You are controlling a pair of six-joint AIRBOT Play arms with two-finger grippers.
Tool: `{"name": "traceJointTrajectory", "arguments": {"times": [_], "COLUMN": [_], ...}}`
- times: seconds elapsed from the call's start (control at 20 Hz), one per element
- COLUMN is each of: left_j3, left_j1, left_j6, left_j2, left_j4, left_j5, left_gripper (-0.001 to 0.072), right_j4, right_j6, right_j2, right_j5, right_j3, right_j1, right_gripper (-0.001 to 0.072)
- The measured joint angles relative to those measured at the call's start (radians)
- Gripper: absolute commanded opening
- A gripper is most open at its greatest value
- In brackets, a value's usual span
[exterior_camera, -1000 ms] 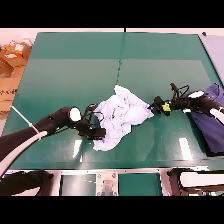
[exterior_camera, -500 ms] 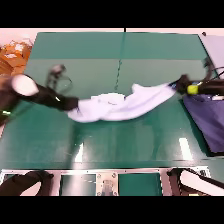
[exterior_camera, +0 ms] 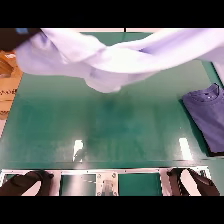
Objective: Fold the shirts.
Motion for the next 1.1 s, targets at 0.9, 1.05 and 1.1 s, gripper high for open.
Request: {"name": "traceJointTrajectory", "arguments": {"times": [0.9,1.05,1.1], "left_j3": [-0.079,-0.083,-0.082], "left_j1": [0.002,0.003,0.007], "left_j6": [0.097,0.135,0.141], "left_j2": [-0.746,-0.901,-0.927], "left_j4": [-0.205,-0.33,-0.347], "left_j5": [0.413,0.468,0.464], "left_gripper": [0.0029,0.0661,0.0658], "right_j4": [0.013,0.099,0.117], "right_j6": [-0.223,-0.317,-0.338], "right_j2": [-0.453,-0.644,-0.691], "right_j5": [-0.197,-0.246,-0.249], "right_j3": [-0.788,-0.749,-0.721], "right_j1": [0.007,0.02,0.021], "right_gripper": [0.0014,0.0203,0.0341]}}
